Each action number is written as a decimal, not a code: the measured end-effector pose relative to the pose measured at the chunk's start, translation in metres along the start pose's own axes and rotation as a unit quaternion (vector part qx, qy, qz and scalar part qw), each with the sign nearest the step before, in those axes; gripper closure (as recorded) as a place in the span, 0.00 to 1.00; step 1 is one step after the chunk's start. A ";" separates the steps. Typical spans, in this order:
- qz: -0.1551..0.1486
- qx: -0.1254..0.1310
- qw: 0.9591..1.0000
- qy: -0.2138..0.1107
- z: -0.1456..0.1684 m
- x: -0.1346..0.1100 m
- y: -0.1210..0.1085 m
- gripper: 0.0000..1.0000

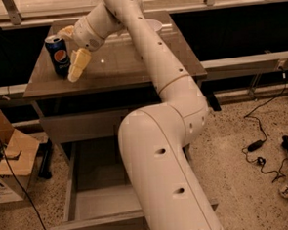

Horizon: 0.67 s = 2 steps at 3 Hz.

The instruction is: Place pepsi can into middle drawer

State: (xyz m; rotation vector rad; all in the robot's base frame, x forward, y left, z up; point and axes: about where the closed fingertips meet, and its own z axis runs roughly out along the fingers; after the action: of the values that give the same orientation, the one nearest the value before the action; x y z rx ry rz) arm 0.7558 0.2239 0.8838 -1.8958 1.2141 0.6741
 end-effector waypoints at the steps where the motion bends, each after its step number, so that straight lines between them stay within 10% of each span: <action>1: -0.008 -0.007 1.000 -0.018 0.019 -0.011 -0.005 0.00; 2: -0.009 -0.010 0.999 -0.030 0.030 -0.015 -0.006 0.00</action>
Offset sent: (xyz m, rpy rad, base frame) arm 0.0648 0.0403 0.0264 0.0611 0.0172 0.0671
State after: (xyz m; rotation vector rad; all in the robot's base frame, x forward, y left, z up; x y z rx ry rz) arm 0.7545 0.2573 0.8801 -1.8879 1.1557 0.7300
